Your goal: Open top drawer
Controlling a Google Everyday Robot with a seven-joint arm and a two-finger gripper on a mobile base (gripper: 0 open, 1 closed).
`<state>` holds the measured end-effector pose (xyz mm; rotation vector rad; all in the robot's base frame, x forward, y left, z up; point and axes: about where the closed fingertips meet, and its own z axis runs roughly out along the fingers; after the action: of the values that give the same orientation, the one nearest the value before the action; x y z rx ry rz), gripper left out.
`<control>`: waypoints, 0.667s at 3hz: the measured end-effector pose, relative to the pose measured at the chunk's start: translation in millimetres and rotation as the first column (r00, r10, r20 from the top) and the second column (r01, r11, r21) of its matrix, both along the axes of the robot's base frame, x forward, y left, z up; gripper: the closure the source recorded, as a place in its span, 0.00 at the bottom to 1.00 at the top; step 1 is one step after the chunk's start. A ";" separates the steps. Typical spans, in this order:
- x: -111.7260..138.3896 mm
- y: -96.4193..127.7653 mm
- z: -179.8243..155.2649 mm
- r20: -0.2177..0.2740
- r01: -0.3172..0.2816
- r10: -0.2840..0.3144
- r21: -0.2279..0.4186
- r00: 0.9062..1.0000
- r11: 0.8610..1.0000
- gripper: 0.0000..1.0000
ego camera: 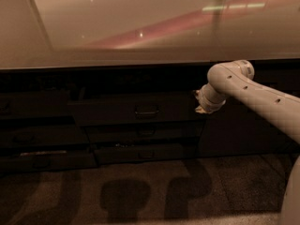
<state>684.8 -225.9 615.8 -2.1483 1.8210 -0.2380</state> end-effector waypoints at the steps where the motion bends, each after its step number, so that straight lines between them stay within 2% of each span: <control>1: 0.0 0.0 8.9 0.000 0.000 0.000 0.000 1.000 1.000 1.00; 2: 0.0 0.0 14.5 0.000 0.000 0.000 0.000 1.000 1.000 1.00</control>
Offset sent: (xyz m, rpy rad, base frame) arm -0.1869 0.0060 -0.0967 -0.1086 -0.0114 0.1620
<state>684.8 -225.9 630.3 -2.1483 1.8210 -0.2380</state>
